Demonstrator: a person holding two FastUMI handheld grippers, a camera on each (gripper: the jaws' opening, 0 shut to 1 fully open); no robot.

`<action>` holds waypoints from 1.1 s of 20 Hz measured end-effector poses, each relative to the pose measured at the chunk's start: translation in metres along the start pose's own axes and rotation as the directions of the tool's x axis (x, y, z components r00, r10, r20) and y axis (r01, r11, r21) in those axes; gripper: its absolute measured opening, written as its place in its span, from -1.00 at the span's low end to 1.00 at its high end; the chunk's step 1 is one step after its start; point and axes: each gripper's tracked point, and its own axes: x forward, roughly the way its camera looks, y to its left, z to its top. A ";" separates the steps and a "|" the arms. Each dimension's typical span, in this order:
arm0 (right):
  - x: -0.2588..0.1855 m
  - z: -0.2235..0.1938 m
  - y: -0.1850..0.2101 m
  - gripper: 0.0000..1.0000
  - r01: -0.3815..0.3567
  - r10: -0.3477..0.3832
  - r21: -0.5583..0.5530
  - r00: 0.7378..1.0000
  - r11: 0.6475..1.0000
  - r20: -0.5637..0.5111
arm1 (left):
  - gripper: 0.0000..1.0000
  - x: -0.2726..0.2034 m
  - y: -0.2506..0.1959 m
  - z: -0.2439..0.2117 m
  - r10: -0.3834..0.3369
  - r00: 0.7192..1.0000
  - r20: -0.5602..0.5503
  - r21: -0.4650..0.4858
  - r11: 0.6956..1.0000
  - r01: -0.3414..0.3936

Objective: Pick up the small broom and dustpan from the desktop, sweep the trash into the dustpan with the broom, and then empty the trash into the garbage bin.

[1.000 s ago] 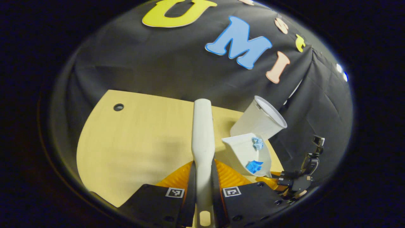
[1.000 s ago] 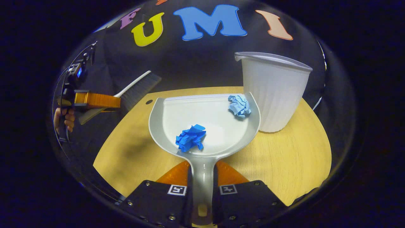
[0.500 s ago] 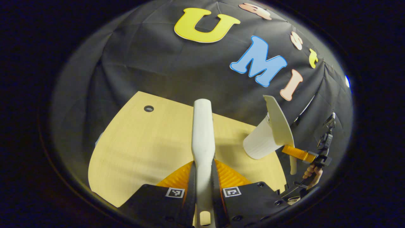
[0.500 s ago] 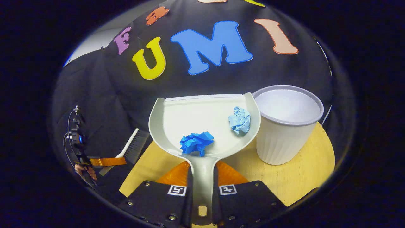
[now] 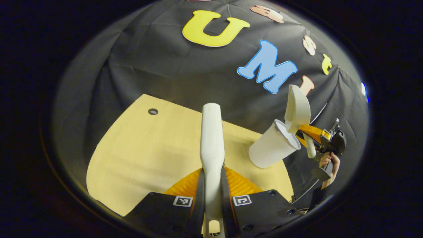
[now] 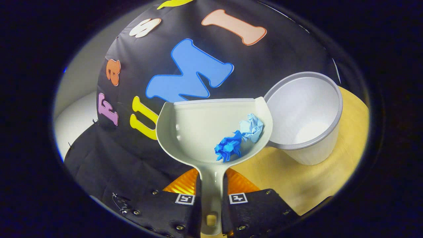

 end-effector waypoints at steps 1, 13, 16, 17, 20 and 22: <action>-0.007 0.009 -0.003 -0.53 -0.005 0.004 0.048 1.000 0.999 0.017 | -0.44 0.000 -0.005 -0.001 -0.007 1.000 -0.001 0.001 1.000 0.007; -0.069 0.048 -0.087 -0.55 -0.283 0.166 0.511 0.951 0.812 0.262 | -0.43 0.008 -0.026 -0.006 -0.051 0.998 -0.033 0.017 0.999 0.052; -0.058 0.033 -0.098 -0.55 -0.341 0.211 0.563 0.935 0.753 0.284 | -0.41 0.005 -0.029 -0.009 -0.058 0.998 -0.038 0.026 0.998 0.059; -0.057 0.032 -0.102 -0.55 -0.355 0.225 0.573 0.931 0.738 0.287 | -0.39 0.004 -0.029 -0.009 -0.059 0.997 -0.040 0.030 0.998 0.060; -0.048 0.025 -0.094 -0.55 -0.332 0.216 0.547 0.939 0.768 0.266 | -0.36 0.001 -0.028 -0.009 -0.061 0.997 -0.037 0.035 0.997 0.062; -0.055 0.019 -0.082 -0.55 -0.296 0.198 0.499 0.950 0.814 0.241 | -0.44 0.000 -0.027 -0.010 -0.062 0.998 -0.033 0.030 0.998 0.063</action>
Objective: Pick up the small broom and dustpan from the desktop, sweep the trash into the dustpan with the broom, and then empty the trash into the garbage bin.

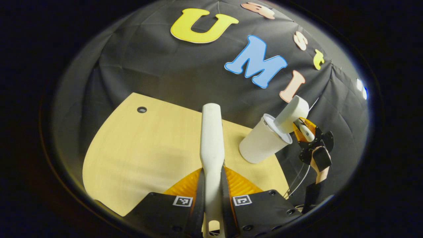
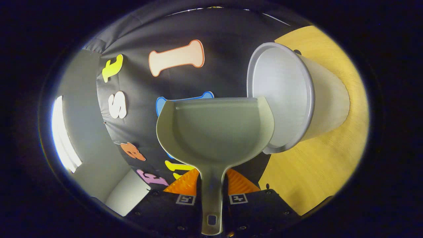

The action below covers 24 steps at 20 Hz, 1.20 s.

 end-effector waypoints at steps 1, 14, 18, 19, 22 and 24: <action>-0.006 -0.007 0.004 -0.54 0.022 -0.023 -0.057 1.000 0.998 -0.008 | -0.44 -0.002 0.001 -0.001 0.002 1.000 0.003 -0.002 1.000 -0.002; -0.070 -0.126 -0.036 -0.54 0.176 -0.385 -0.802 0.920 0.570 -0.072 | -0.40 -0.003 0.036 -0.033 0.049 0.999 0.019 -0.058 0.997 -0.048; -0.078 -0.138 -0.077 -0.54 0.219 -0.514 -0.910 0.858 0.353 0.008 | -0.40 0.000 0.055 -0.052 0.106 0.994 0.007 -0.021 0.994 -0.106; -0.082 -0.140 -0.089 -0.54 0.233 -0.547 -0.925 0.837 0.300 0.033 | -0.40 0.002 0.060 -0.058 0.122 0.993 0.000 -0.009 0.992 -0.122; -0.093 -0.156 -0.110 -0.54 0.265 -0.627 -0.933 0.777 0.243 0.057 | -0.40 0.010 0.069 -0.079 0.148 0.988 -0.037 0.027 0.989 -0.147; -0.096 -0.160 -0.121 -0.53 0.296 -0.669 -0.928 0.739 0.225 0.073 | -0.40 0.016 0.076 -0.094 0.168 0.984 -0.062 0.062 0.985 -0.164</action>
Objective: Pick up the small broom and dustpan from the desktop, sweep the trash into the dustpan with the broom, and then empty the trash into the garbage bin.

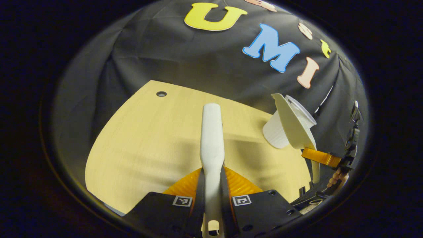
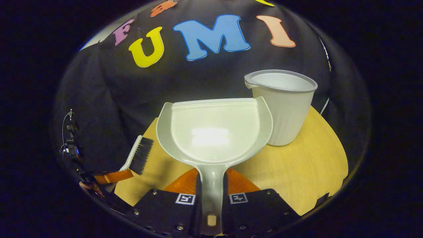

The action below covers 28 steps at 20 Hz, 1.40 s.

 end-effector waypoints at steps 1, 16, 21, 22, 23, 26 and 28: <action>0.001 -0.007 -0.003 -0.53 0.027 -0.027 -0.001 0.999 1.000 -0.022 | -0.40 0.005 0.002 -0.007 0.009 1.000 -0.012 0.018 1.000 -0.009; 0.006 -0.049 -0.004 -0.54 0.187 -0.187 -0.024 0.943 0.982 -0.276 | -0.40 0.066 0.032 -0.105 0.145 0.974 -0.171 0.087 0.987 -0.132; 0.003 -0.045 -0.006 -0.51 0.181 -0.183 -0.039 0.920 0.983 -0.348 | -0.39 0.063 0.028 -0.094 0.172 0.968 -0.181 0.130 0.980 -0.149; 0.005 -0.043 -0.007 -0.45 0.180 -0.182 -0.038 0.922 0.983 -0.341 | -0.38 0.065 0.027 -0.092 0.174 0.966 -0.190 0.129 0.980 -0.151; 0.004 -0.043 -0.009 -0.43 0.178 -0.180 -0.038 0.923 0.983 -0.340 | -0.37 0.065 0.027 -0.092 0.178 0.965 -0.193 0.127 0.980 -0.155; 0.001 -0.040 -0.011 -0.28 0.154 -0.148 -0.011 0.931 0.988 -0.333 | -0.23 0.065 0.026 -0.098 0.181 0.967 -0.180 0.139 0.978 -0.157; -0.008 -0.027 -0.014 0.09 0.142 -0.139 -0.013 0.940 0.990 -0.313 | 0.38 0.059 0.019 -0.089 0.179 0.973 -0.145 0.155 0.976 -0.156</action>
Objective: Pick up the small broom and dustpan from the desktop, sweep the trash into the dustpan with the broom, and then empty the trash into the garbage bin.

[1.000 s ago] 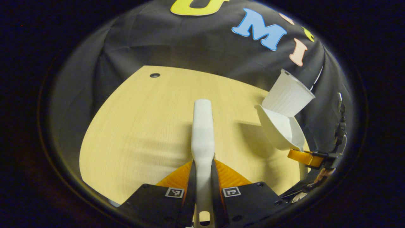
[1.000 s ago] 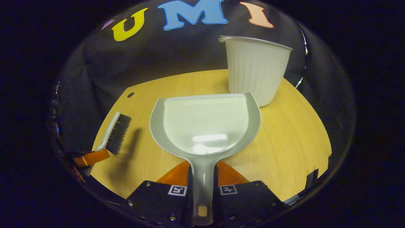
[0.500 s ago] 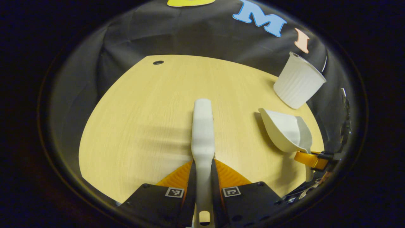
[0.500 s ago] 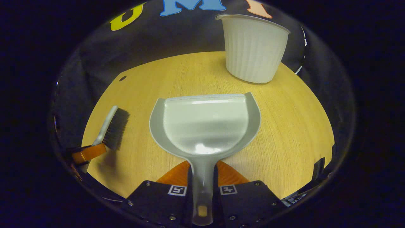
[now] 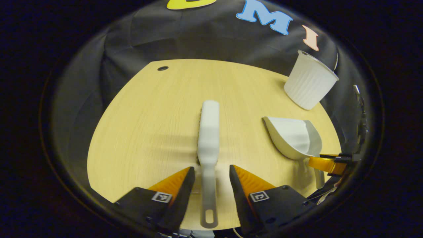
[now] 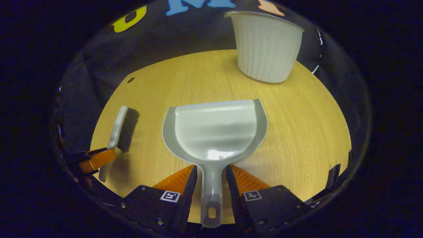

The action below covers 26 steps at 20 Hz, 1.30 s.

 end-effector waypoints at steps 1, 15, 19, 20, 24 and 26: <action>-0.009 0.006 -0.002 0.15 -0.002 0.002 -0.006 1.000 1.000 0.023 | 0.49 -0.005 -0.001 0.007 0.005 1.000 0.025 0.008 1.000 -0.006; -0.204 0.178 -0.028 0.93 0.249 -0.042 -0.133 0.592 0.959 0.805 | 0.93 -0.188 -0.050 0.194 0.070 0.636 0.769 -0.015 0.996 -0.092; -0.246 0.186 -0.022 0.92 0.269 -0.075 -0.073 0.501 0.960 0.862 | 0.92 -0.226 -0.043 0.212 0.059 0.539 0.840 0.013 0.991 -0.130; -0.246 0.181 -0.023 0.92 0.276 -0.084 -0.066 0.497 0.959 0.864 | 0.92 -0.230 -0.045 0.213 0.047 0.529 0.847 0.026 0.991 -0.129; -0.246 0.180 -0.024 0.92 0.292 -0.122 -0.037 0.506 0.956 0.854 | 0.90 -0.234 -0.046 0.217 0.006 0.525 0.851 0.046 0.995 -0.085; -0.251 0.183 -0.025 0.92 0.299 -0.122 -0.037 0.496 0.954 0.860 | 0.92 -0.231 -0.046 0.216 0.001 0.528 0.849 0.048 0.996 -0.079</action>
